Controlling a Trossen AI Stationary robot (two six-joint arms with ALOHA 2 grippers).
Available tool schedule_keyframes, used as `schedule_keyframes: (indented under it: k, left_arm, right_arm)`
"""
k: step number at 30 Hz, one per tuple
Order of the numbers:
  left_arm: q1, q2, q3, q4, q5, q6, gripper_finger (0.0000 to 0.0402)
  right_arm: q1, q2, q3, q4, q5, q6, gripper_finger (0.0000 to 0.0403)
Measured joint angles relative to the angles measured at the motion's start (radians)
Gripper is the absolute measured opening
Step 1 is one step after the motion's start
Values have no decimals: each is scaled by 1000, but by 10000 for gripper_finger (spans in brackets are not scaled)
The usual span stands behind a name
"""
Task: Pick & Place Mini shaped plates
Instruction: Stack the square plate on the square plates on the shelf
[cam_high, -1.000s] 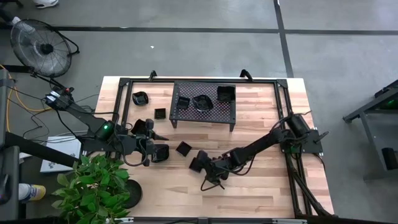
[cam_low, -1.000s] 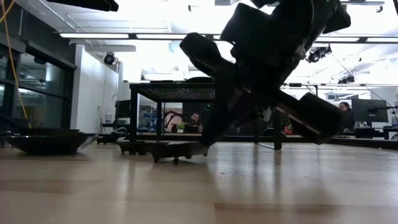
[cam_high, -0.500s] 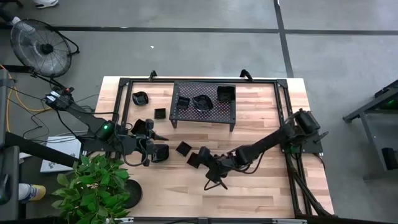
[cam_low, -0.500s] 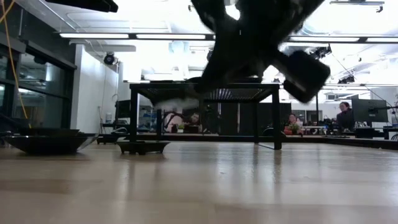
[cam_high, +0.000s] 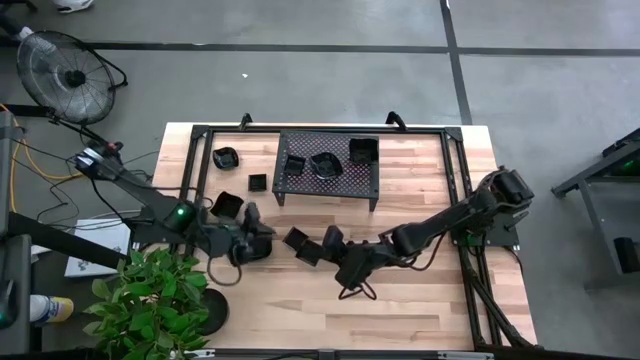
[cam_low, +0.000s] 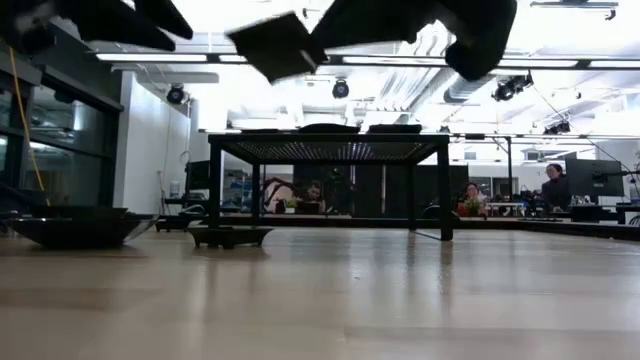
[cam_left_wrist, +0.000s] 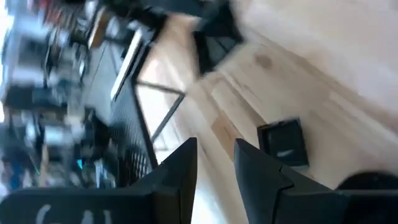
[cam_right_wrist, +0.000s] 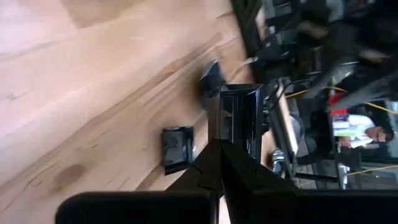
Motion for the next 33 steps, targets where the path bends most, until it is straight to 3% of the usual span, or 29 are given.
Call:
schedule_keyframes:
  k: [7, 13, 33]
  left_arm:
    - [0, 116, 0, 162, 25, 272, 101]
    - [0, 173, 0, 266, 26, 401, 101]
    - [0, 199, 0, 302, 83, 466, 101]
  right_arm:
    - [-2, -3, 0, 57, -76, 0, 0]
    - [-2, -2, 0, 57, -87, -2, 0]
    - [-14, -1, 0, 98, -133, -42, 0]
